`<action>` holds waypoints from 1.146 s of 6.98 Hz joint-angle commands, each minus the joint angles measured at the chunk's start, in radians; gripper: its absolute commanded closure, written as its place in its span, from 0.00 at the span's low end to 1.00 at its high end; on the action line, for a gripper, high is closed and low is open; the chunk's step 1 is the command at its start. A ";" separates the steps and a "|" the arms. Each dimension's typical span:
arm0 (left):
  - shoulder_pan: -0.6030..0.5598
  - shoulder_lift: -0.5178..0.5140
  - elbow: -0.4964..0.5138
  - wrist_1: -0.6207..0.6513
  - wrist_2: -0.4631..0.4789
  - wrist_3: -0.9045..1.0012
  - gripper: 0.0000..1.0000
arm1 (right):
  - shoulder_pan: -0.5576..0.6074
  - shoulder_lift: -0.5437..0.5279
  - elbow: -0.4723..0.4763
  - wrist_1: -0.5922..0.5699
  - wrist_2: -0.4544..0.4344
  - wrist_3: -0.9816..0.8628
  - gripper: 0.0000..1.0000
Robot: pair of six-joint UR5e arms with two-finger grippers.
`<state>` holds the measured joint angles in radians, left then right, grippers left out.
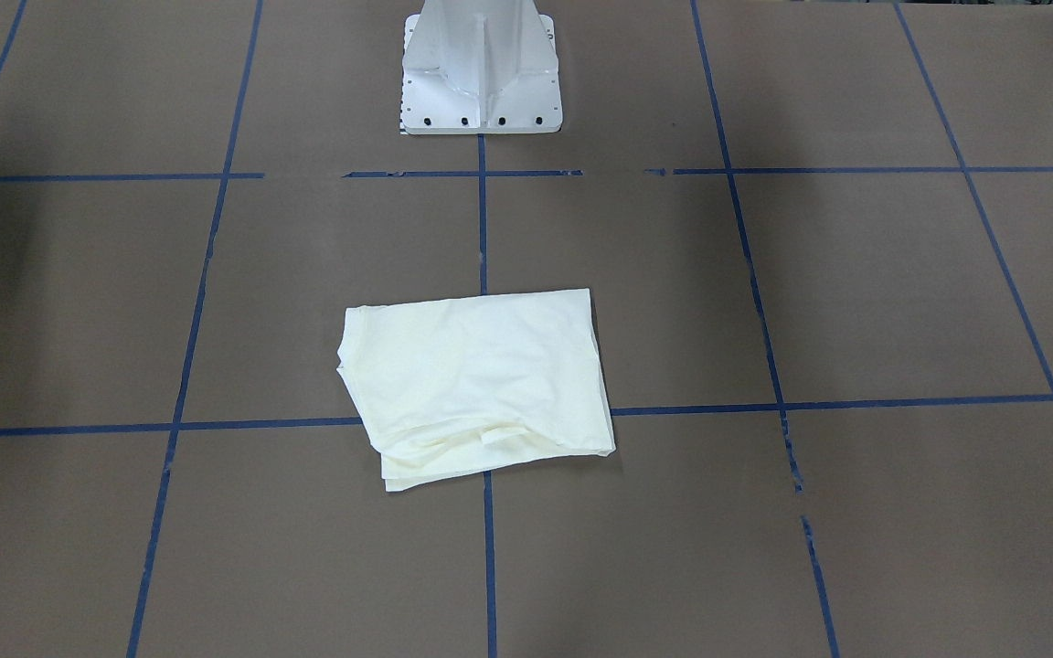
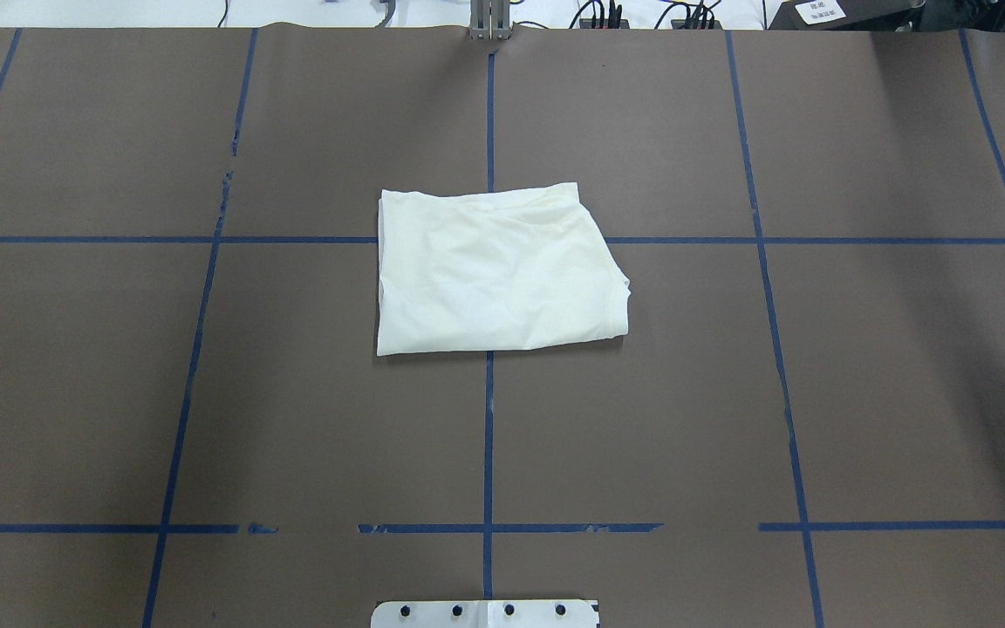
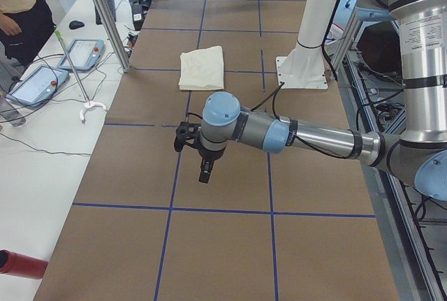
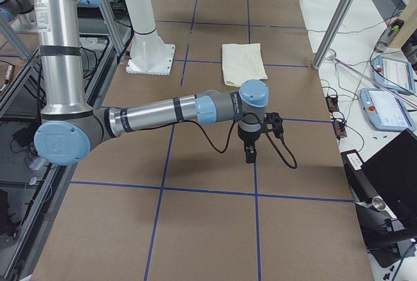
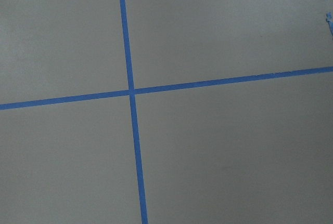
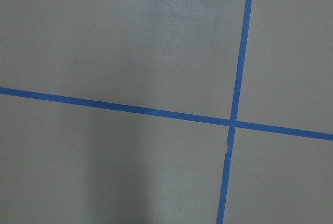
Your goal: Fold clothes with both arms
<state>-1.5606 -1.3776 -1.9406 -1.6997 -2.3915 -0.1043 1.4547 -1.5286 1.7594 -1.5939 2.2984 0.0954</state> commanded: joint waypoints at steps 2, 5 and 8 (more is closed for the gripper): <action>0.001 0.006 -0.005 -0.003 0.002 0.000 0.00 | 0.000 -0.007 -0.018 0.021 0.001 0.000 0.00; 0.001 0.000 -0.001 -0.002 0.000 0.000 0.00 | 0.000 -0.007 -0.029 0.022 0.000 0.000 0.00; 0.002 -0.003 -0.006 -0.002 0.000 0.000 0.00 | 0.000 -0.025 -0.035 0.022 0.000 -0.002 0.00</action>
<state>-1.5594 -1.3778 -1.9467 -1.7014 -2.3914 -0.1043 1.4542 -1.5428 1.7270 -1.5723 2.2979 0.0948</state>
